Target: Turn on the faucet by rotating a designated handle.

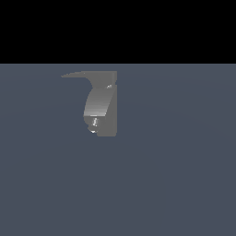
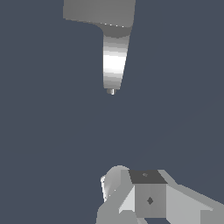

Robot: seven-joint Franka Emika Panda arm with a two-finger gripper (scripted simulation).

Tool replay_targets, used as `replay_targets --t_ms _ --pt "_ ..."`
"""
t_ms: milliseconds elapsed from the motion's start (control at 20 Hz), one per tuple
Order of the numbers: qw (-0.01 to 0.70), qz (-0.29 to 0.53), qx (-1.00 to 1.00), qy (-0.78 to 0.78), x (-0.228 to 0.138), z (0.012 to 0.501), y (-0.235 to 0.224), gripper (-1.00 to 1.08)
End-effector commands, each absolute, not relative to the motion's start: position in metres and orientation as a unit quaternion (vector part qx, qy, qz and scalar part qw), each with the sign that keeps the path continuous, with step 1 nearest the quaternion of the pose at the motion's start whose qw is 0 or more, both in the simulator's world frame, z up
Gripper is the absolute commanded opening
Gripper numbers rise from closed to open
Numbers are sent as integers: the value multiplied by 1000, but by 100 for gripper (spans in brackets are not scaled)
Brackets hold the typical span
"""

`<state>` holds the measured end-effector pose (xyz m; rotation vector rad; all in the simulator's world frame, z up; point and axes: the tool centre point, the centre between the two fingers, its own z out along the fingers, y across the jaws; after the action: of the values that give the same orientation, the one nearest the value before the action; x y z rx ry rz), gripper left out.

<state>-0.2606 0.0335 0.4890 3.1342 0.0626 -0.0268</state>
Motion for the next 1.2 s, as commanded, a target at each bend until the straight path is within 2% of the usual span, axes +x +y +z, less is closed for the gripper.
replay_targets --t_ms 0,550,1150 --pt "3 -9 1000 20 -261 489 33 -100" --pt "3 -9 1000 -10 -255 481 48 -100" --pt "2 -8 994 -111 -231 452 95 -100"
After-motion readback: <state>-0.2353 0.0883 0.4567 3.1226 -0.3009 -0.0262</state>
